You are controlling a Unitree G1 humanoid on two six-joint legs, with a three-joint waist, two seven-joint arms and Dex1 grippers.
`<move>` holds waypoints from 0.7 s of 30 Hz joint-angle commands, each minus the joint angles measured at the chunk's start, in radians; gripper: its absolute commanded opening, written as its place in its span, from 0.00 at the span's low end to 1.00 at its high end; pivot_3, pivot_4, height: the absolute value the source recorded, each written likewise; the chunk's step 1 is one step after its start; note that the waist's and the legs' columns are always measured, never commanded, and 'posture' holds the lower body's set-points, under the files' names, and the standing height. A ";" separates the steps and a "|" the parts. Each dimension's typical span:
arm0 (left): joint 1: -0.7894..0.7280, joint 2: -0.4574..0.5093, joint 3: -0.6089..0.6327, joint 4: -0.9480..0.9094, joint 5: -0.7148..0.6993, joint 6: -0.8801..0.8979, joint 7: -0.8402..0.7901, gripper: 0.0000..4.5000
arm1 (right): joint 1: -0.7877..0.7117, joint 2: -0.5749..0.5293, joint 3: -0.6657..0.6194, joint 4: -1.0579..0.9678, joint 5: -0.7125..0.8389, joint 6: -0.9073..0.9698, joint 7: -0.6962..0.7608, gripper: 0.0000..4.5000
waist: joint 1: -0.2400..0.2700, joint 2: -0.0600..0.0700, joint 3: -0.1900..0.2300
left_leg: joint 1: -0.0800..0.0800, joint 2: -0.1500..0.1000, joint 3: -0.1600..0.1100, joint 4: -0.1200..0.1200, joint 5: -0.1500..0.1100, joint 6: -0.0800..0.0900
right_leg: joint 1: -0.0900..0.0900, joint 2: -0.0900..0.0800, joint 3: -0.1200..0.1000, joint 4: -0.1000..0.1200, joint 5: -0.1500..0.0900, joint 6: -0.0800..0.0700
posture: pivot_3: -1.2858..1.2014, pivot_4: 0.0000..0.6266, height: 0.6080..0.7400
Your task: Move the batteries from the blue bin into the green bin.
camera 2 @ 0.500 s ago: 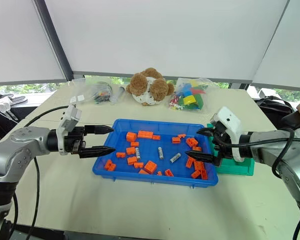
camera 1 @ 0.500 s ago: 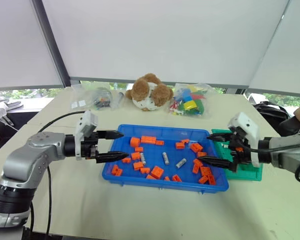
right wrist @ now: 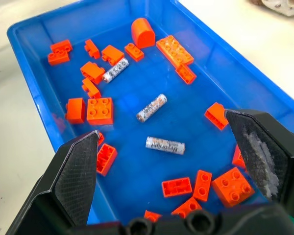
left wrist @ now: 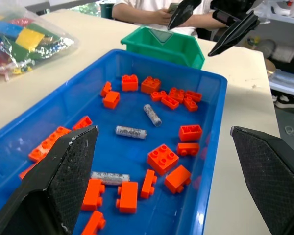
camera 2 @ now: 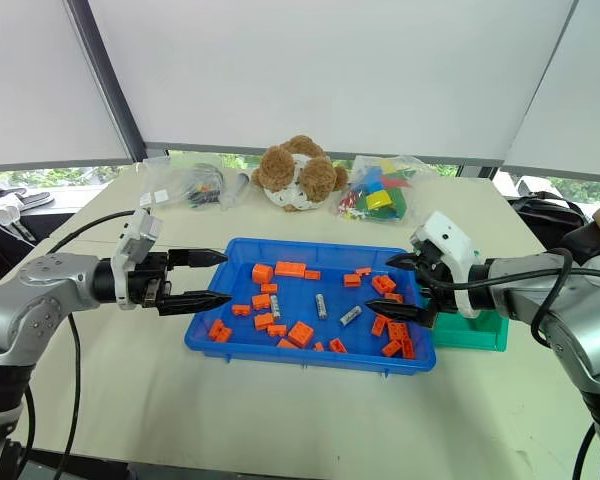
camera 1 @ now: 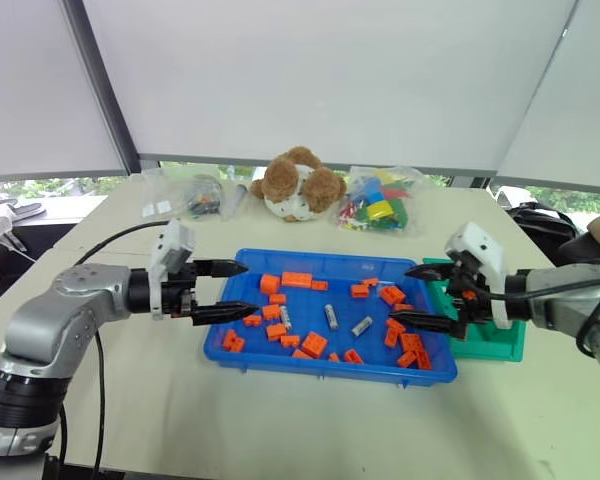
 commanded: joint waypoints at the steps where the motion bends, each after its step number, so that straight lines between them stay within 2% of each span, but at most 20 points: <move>1: -0.024 0.023 0.009 0.002 0.010 -0.033 -0.020 1.00 | -0.042 0.012 0.021 0.009 -0.015 -0.037 0.017 1.00 | 0.000 0.000 0.000 | 0.000 0.000 0.000 0.000 0.000 0.000 | 0.000 0.000 0.000 0.000 0.000 0.000 | 0.52 0.24 0.72; 6: -0.037 0.028 0.003 0.018 0.016 -0.046 -0.036 1.00 | -0.125 0.059 0.092 0.075 -0.042 -0.069 0.041 1.00 | 0.001 0.000 0.000 | 0.000 0.000 0.000 0.000 0.000 0.000 | 0.000 0.000 0.000 0.000 0.000 0.000 | 0.52 0.24 0.72; 10: -0.048 0.048 -0.006 0.034 0.031 -0.067 -0.086 1.00 | -0.220 0.147 0.199 0.172 -0.082 -0.116 0.096 1.00 | -0.001 0.000 0.000 | 0.000 0.000 0.001 0.000 0.000 0.000 | -0.001 0.000 0.000 0.000 0.000 0.000 | 0.52 0.24 0.72; 17: -0.114 0.067 0.008 0.073 0.014 -0.060 -0.120 1.00 | -0.421 0.404 0.430 0.558 -0.276 -0.311 0.196 1.00 | -0.003 0.001 0.000 | -0.001 0.000 0.002 0.000 0.000 0.000 | -0.003 0.000 0.000 0.002 0.000 0.000 | 0.52 0.24 0.72; 21: -0.123 0.078 0.029 0.061 -0.003 -0.041 -0.109 1.00 | -0.503 0.519 0.523 0.803 -0.412 -0.492 0.247 1.00 | 0.000 0.001 0.000 | -0.001 0.000 0.003 0.000 0.003 -0.005 | -0.003 0.000 0.000 0.002 0.000 0.000 | 0.52 0.24 0.72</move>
